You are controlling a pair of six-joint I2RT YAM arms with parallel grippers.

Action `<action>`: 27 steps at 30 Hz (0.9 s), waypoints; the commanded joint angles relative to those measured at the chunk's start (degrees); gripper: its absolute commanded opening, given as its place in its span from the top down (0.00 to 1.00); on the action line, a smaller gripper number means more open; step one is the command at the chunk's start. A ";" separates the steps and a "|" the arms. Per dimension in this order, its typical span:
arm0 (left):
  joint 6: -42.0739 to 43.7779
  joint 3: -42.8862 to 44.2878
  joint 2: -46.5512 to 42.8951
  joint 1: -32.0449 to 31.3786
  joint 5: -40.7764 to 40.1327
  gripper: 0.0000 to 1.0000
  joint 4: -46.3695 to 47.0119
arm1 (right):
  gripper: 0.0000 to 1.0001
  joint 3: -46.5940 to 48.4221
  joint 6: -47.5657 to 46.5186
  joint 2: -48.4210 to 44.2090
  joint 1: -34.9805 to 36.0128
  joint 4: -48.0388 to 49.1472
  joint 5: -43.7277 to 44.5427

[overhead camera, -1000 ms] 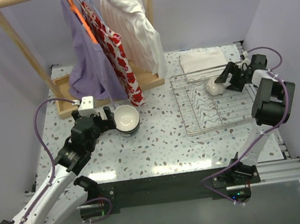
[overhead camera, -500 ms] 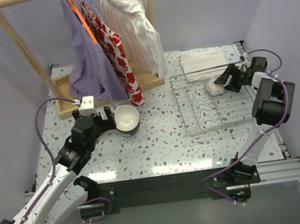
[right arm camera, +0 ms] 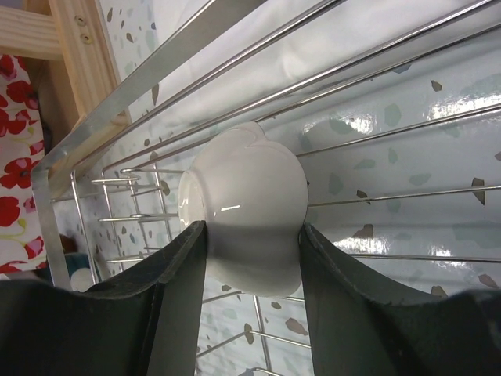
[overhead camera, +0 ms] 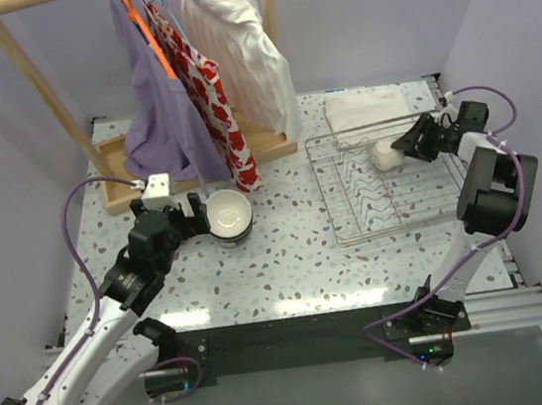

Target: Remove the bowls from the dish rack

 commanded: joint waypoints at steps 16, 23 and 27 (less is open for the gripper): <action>1.13 -0.15 -1.16 0.49 0.73 0.02 3.12 | 1.00 -1.65 -3.85 -16.08 2.22 -2.09 9.29; 0.95 -0.15 -1.25 0.58 1.08 0.03 3.12 | 1.00 -2.36 -7.27 -22.58 4.41 -3.85 15.97; 0.86 -0.15 -1.25 0.66 1.08 0.03 3.03 | 1.00 -1.66 -12.28 -26.36 9.23 -7.01 23.61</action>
